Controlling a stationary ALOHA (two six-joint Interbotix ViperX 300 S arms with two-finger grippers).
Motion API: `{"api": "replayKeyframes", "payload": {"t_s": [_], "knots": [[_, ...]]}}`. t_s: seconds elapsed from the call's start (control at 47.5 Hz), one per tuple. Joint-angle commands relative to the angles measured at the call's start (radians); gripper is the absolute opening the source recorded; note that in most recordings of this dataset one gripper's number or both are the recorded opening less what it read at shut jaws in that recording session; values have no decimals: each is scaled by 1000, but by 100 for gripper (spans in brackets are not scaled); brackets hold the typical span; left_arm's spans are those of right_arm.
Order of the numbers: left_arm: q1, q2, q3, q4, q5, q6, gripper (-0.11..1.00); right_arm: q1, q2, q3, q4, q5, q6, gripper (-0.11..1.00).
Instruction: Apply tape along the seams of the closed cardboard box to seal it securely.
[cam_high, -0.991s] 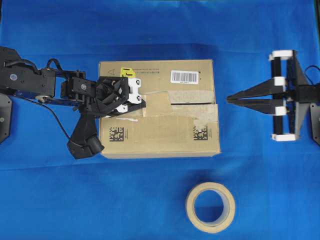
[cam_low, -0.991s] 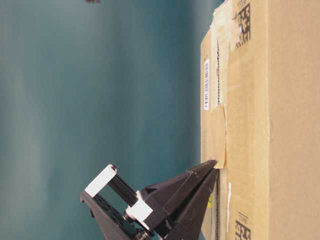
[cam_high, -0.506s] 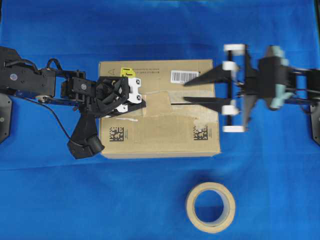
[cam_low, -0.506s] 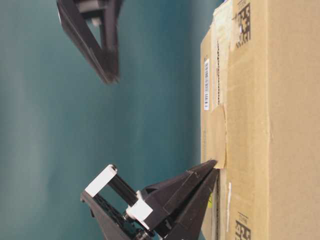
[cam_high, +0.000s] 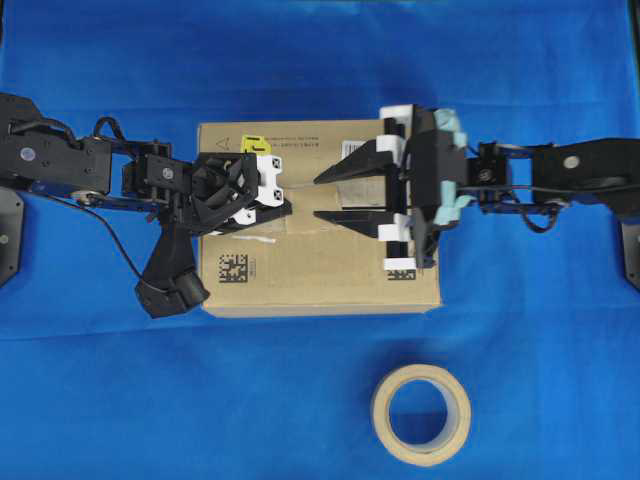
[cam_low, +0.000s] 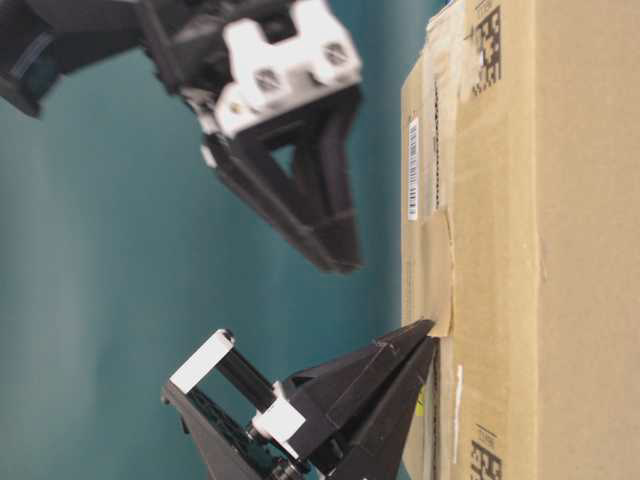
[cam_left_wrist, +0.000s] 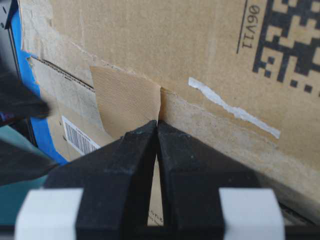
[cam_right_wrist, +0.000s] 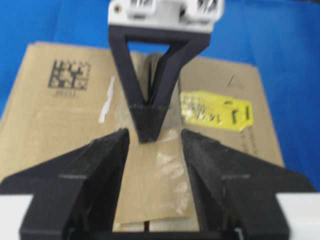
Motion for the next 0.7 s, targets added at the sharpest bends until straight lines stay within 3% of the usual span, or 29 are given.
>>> {"api": "replayKeyframes", "payload": {"t_s": [0.0, 0.674], "knots": [[3, -6, -17, -2, -6, -3, 0, 5, 25, -34, 2, -28, 9, 49], [21, -6, -18, -2, 21, -11, 0, -9, 118, -32, 2, -17, 29, 47]]}}
